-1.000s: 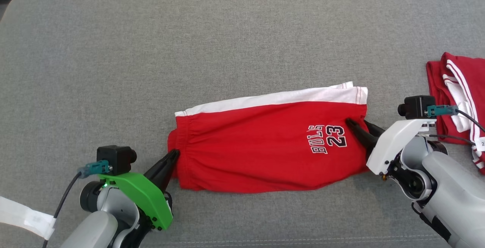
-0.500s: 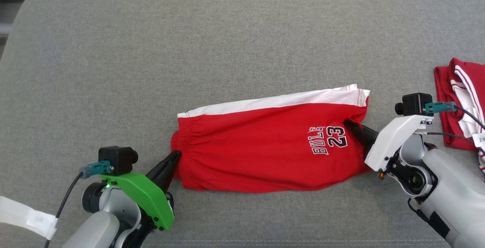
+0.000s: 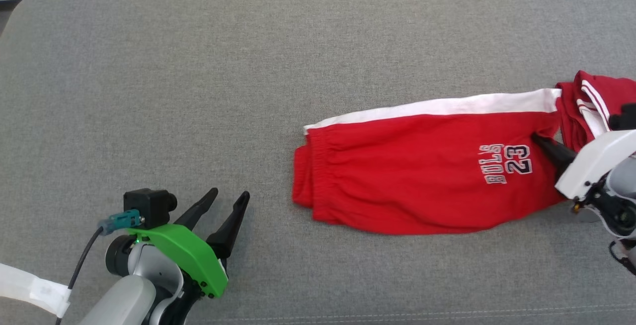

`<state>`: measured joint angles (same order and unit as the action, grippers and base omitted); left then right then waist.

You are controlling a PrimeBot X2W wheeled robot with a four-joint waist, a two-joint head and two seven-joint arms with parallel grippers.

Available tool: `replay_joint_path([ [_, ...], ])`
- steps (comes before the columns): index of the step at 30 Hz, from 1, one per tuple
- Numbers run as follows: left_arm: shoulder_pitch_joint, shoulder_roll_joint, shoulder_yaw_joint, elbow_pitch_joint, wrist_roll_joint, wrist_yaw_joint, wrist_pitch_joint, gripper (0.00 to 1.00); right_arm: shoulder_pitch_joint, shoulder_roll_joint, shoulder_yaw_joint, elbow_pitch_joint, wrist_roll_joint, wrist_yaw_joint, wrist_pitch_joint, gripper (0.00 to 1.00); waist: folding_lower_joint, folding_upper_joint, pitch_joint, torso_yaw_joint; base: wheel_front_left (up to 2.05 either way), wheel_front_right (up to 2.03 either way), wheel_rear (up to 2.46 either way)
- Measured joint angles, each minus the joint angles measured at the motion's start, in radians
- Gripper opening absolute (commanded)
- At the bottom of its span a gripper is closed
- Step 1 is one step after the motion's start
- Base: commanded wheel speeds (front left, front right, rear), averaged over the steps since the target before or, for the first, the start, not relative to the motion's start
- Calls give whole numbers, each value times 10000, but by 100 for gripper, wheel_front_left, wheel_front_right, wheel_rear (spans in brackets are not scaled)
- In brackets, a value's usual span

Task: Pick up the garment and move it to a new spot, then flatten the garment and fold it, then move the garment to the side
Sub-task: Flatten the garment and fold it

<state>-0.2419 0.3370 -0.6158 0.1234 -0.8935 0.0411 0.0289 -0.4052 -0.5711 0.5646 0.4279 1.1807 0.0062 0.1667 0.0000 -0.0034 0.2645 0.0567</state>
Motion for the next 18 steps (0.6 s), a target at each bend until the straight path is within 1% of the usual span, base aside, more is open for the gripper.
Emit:
replay_joint_path([
  [2,1,10,23,-19,6,36,-42,100,76,-477,-245,-31,15,-153,65,0,0,0,-7,-19,0,0,0],
  [4,3,38,107,-56,8,44,-153,100,49,-884,-495,-282,109,-194,123,0,0,0,5,-60,0,0,0],
  [5,3,71,115,-81,10,42,-219,100,20,-943,-617,-512,209,-196,151,0,0,0,12,-88,0,0,0],
  [8,11,100,109,-102,12,42,-230,100,-168,-673,-681,-1473,462,-27,161,0,0,0,25,-174,0,0,0],
  [11,12,98,92,-127,98,42,-263,100,-391,-337,-217,-2382,353,140,384,0,0,0,52,-222,0,0,0],
  [15,12,86,21,-138,176,42,-311,100,-386,21,443,-3026,-2,134,564,0,0,0,76,-191,0,0,0],
  [18,12,98,54,-213,184,44,-316,100,-392,374,886,-3336,-366,-13,646,0,0,0,145,-151,0,0,0],
])
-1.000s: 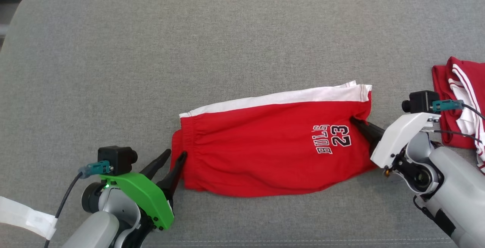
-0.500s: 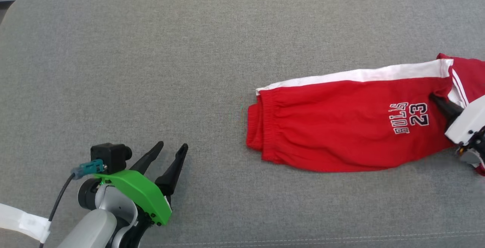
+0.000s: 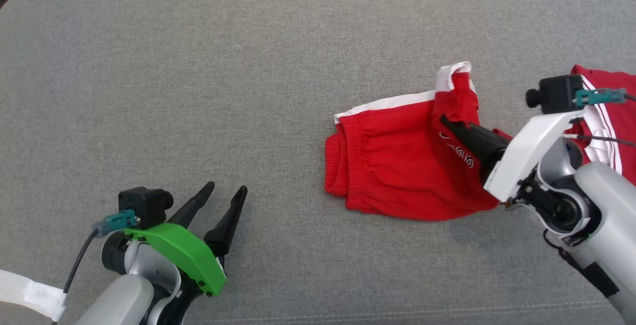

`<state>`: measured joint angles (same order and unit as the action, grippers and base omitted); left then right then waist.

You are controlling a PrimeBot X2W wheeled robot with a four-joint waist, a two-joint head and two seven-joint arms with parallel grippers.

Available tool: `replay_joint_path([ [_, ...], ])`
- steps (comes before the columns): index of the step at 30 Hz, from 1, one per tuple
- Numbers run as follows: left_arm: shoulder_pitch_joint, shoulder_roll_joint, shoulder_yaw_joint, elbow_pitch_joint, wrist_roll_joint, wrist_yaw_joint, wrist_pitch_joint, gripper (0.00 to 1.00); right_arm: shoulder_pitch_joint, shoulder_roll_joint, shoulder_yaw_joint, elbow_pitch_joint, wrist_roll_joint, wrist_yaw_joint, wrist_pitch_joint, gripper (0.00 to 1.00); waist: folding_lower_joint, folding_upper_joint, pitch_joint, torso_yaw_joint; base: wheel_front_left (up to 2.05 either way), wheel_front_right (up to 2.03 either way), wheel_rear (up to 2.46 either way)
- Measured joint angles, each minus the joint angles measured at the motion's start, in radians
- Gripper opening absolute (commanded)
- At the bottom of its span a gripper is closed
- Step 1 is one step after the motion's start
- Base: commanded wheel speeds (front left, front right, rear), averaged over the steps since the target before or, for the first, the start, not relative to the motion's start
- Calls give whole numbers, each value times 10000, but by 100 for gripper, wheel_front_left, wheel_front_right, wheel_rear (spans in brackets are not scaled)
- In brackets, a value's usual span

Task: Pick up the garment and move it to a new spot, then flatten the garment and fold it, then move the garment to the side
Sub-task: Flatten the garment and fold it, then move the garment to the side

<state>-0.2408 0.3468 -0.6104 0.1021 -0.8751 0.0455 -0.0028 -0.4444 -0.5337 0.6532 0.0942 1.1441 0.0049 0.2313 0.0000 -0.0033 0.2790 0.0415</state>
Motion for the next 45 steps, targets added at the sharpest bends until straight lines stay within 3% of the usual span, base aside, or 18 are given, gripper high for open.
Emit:
replay_joint_path([
  [9,-35,134,136,-171,445,73,-453,100,-47,1009,794,96,-1139,-746,-213,0,0,0,170,186,0,0,0],
  [15,-41,119,257,-280,719,71,-1012,100,-267,1613,1087,522,-1636,-936,-502,0,0,0,175,406,0,0,0],
  [18,-28,98,276,-278,719,71,-1187,100,-373,1893,1202,798,-1795,-1037,-608,6,0,0,142,476,0,0,0],
  [20,0,58,274,-228,717,71,-1262,100,-427,2006,1281,953,-1875,-1039,-635,49,0,0,106,516,0,0,0],
  [21,3,46,272,-205,715,71,-1266,100,-434,2079,1302,1026,-1914,-1064,-640,91,0,0,85,535,0,0,0],
  [22,12,40,274,-194,715,71,-1310,100,-445,2180,1319,1091,-1979,-1127,-690,100,0,0,66,554,0,0,0],
  [33,430,111,383,132,696,71,-1570,100,-776,3064,1925,1221,-2330,-1104,-947,100,0,0,-303,493,0,0,0],
  [38,656,182,566,138,617,73,-1664,100,-841,3170,1825,437,-2372,-930,-1296,100,0,0,-492,272,0,0,0],
  [41,755,190,594,75,598,90,-1666,100,-845,2938,1354,6,-2376,-986,-1534,100,0,0,-559,116,0,0,0],
  [45,798,184,566,-73,596,90,-1666,100,-830,1708,339,286,-2429,-1187,-1791,100,0,0,-538,-56,0,0,0],
])
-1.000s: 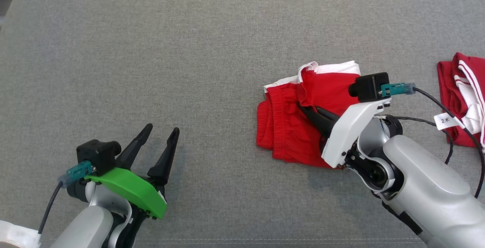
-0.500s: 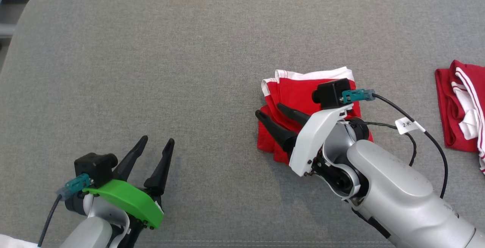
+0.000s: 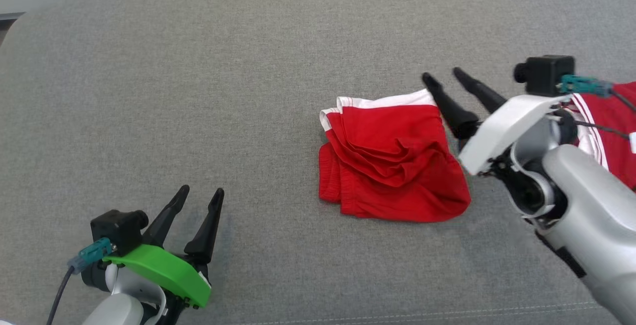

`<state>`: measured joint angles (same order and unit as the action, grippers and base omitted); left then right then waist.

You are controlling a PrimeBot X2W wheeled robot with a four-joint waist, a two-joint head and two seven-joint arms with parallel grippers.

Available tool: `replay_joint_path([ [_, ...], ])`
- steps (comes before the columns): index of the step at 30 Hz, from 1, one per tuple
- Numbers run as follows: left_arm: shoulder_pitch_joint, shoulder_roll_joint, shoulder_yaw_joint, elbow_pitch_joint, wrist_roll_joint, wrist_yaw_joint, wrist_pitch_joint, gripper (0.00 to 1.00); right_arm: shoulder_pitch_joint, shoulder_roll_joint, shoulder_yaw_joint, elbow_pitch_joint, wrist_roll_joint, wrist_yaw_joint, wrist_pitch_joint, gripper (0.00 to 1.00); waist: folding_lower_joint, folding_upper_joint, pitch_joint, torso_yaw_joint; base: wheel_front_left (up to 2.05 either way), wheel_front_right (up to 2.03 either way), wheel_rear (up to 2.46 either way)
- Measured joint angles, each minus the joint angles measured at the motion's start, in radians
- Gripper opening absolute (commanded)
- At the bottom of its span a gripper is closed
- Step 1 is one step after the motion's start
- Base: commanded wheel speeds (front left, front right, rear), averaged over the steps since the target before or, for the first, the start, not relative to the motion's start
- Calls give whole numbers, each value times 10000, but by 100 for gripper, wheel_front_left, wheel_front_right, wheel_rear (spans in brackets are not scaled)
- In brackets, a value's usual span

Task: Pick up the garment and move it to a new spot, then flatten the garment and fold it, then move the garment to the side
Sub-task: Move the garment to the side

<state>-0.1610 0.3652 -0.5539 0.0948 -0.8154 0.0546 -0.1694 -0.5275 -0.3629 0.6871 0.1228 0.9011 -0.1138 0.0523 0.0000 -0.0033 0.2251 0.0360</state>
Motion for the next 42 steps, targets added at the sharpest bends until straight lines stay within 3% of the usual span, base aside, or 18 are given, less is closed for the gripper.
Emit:
replay_joint_path([
  [1,1,-12,-42,-73,2,0,0,100,118,-594,-395,370,29,-27,0,100,0,0,60,-40,0,0,0],
  [2,1,-12,-59,-81,2,0,0,100,230,-792,-533,533,56,-38,-2,100,0,0,94,-55,0,0,0],
  [5,0,-15,-134,-96,2,0,0,100,687,-913,-732,970,305,-38,-2,100,0,0,198,-85,0,0,0],
  [14,-30,-38,-284,-186,6,-17,13,100,1097,-871,-830,1714,915,0,54,100,0,0,497,25,0,0,0],
  [28,-215,-71,-303,-104,33,-31,25,100,1046,-458,-320,2357,1231,650,610,100,0,0,724,355,0,0,0],
  [36,-278,-173,-380,-58,109,-104,25,100,966,-228,-658,2782,1657,871,629,100,0,0,723,473,0,0,0],
  [37,-296,-203,-380,-56,109,-104,25,100,954,-176,-719,2824,1772,876,629,89,0,0,715,491,0,0,0],
  [38,-320,-224,-387,-42,109,-105,25,100,940,-125,-777,2878,1908,917,629,47,0,0,706,505,0,0,0],
  [39,-355,-251,-407,0,109,-117,25,100,937,-107,-815,2941,2000,995,629,34,0,0,688,522,0,0,0],
  [40,-355,-251,-407,0,109,-117,25,100,937,-107,-815,2941,2000,995,629,6,0,0,688,522,0,0,0],
  [41,-378,-286,-428,38,109,-117,25,100,936,-111,-838,3001,2031,1055,629,0,0,0,663,538,0,0,0],
  [42,-395,-313,-447,86,109,-117,25,100,936,-119,-846,3035,2052,1110,629,0,1,0,631,556,0,0,0],
])
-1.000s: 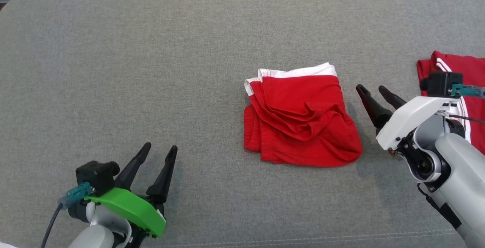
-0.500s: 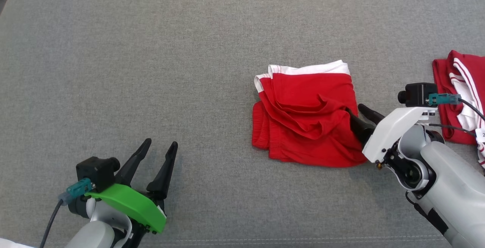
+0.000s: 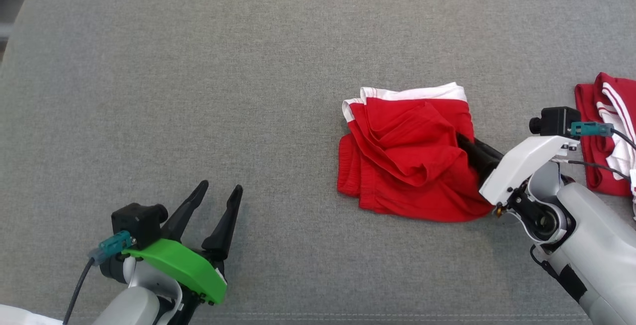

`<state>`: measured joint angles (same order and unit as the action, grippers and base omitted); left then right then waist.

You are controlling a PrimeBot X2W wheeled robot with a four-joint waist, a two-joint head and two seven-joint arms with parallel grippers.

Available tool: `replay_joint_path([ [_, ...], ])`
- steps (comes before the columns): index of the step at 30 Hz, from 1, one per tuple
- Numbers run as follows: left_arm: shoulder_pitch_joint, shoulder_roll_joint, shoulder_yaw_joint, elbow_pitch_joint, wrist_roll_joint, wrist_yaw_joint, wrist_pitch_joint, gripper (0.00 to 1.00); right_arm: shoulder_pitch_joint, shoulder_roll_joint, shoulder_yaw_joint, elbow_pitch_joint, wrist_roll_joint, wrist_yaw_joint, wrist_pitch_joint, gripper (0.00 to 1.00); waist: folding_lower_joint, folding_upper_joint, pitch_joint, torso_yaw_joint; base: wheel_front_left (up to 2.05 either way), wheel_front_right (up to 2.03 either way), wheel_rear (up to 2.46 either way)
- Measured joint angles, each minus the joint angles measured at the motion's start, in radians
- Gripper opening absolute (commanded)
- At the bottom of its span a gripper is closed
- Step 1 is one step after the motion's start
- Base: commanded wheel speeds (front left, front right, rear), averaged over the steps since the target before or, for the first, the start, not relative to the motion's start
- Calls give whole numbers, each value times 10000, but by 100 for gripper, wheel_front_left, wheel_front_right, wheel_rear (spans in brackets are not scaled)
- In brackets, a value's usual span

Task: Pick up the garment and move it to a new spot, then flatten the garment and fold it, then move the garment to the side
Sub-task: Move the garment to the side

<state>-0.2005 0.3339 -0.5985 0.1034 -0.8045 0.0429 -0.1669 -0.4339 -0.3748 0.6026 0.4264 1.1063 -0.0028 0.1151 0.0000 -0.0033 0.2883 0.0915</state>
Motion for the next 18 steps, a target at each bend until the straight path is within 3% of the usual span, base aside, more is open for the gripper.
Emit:
replay_joint_path([
  [8,3,-88,-79,336,-6,-65,-27,100,-131,-407,280,-115,-362,627,0,0,0,0,-373,88,0,0,0],
  [15,104,-337,-81,629,-42,-81,-198,100,-600,-1049,650,-1014,-1390,842,-219,0,0,0,-863,72,0,0,0],
  [18,277,-351,-56,790,-111,-77,-244,100,-681,-1058,1012,-1574,-1630,938,-171,6,0,0,-1107,35,0,0,0],
])
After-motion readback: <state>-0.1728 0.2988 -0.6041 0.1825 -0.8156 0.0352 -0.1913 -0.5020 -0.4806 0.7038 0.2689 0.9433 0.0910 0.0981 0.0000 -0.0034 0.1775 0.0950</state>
